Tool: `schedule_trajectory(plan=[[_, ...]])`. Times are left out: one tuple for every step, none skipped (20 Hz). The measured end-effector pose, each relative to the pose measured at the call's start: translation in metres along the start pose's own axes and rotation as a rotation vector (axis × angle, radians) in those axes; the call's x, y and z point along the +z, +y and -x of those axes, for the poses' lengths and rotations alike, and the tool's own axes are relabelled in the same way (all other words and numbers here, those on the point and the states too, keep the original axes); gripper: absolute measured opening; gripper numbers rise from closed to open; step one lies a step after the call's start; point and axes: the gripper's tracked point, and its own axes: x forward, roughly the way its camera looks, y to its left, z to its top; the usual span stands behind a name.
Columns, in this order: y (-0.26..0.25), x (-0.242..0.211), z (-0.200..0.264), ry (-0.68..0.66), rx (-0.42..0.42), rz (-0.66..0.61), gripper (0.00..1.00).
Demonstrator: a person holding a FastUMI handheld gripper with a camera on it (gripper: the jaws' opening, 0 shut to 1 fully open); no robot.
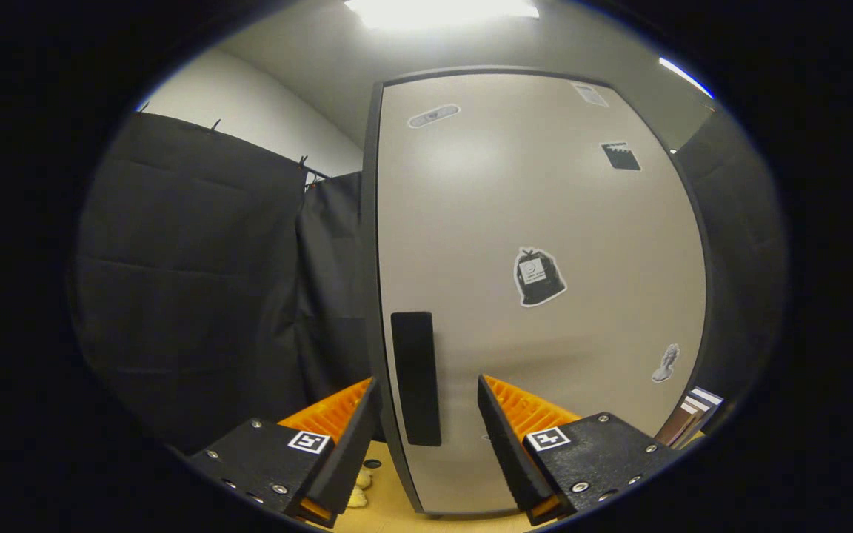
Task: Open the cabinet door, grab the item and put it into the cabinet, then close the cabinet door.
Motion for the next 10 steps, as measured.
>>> schedule_trajectory(plan=[[0.001, -0.003, -0.006, 0.014, 0.002, -0.005, 0.81], [0.000, -0.004, -0.011, 0.016, 0.000, -0.007, 0.79], [0.001, -0.005, -0.016, 0.019, -0.004, -0.007, 0.77], [0.003, -0.007, -0.021, 0.027, -0.002, -0.006, 0.73], [0.003, -0.009, -0.025, 0.035, -0.002, -0.006, 0.70], [0.004, -0.010, -0.029, 0.043, -0.002, -0.008, 0.61], [0.005, -0.013, -0.033, 0.051, -0.002, -0.008, 0.57], [0.005, -0.016, -0.036, 0.061, -0.011, -0.004, 0.47], [0.005, -0.015, -0.036, 0.055, -0.017, 0.001, 0.42], [0.004, -0.016, -0.036, 0.061, -0.018, 0.009, 0.34]])
